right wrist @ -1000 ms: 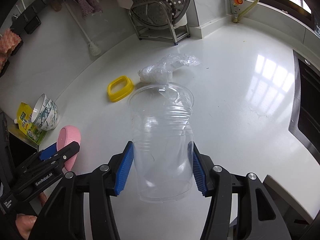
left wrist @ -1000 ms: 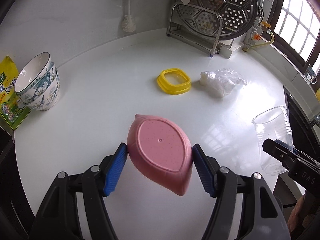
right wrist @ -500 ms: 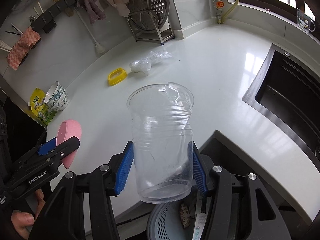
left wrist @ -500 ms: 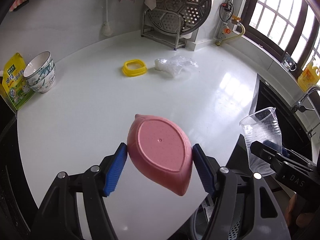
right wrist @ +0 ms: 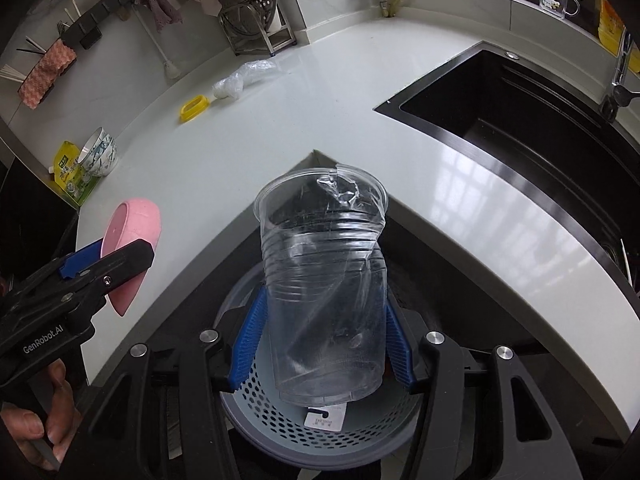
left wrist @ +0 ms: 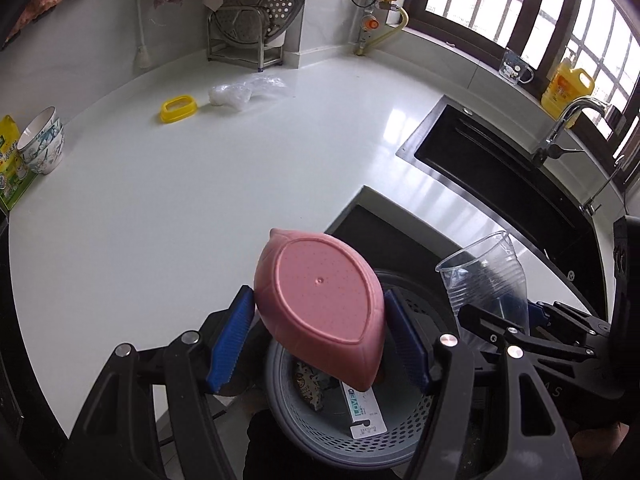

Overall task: Collect trash
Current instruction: 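Carry the pink dish with the left tool while the right tool carries the cup to the bin, then open the left tool over the bin while the right tool releases the cup inside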

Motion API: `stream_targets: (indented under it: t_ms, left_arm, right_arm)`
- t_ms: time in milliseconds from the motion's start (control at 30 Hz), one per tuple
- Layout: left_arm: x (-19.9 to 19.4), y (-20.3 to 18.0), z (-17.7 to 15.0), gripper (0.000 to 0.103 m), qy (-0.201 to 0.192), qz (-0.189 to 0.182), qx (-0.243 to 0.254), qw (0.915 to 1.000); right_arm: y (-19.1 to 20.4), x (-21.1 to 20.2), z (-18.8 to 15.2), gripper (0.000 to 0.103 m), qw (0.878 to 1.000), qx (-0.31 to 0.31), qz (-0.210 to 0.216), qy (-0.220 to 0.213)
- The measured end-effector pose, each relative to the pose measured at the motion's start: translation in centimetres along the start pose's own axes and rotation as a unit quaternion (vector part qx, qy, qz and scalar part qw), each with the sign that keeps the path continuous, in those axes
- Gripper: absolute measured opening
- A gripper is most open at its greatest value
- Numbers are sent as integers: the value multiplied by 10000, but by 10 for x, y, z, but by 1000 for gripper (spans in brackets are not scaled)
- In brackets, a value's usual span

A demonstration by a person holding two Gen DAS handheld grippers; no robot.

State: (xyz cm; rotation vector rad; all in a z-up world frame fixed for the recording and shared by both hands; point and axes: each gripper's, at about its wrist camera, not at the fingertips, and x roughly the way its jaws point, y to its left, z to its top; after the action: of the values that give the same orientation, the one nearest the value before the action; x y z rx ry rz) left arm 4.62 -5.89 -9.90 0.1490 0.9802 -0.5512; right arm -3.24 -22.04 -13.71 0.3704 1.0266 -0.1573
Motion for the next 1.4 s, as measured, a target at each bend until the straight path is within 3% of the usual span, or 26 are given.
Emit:
stream_targets:
  t_ms: [333, 633, 800, 833, 1400]
  left_arm:
    - [38, -34, -38, 65, 587, -69, 102, 9982]
    - [54, -38, -46, 66, 807, 115, 56, 9967]
    - [49, -33, -44, 79, 750, 250, -81, 9968]
    - [47, -31, -44, 79, 729, 271, -117, 9969]
    - [24, -30, -34, 79, 470, 459, -233, 9976]
  right_arm:
    - [-37, 21, -39, 53, 9987, 131, 65, 496]
    - [-43, 38, -43, 53, 9972, 56, 174, 722]
    - [-43, 41, -42, 60, 9967, 5, 193, 790]
    - [-44, 42, -41, 64, 9965, 17, 214, 802]
    - [-45, 24, -32, 64, 9974, -124, 298, 646]
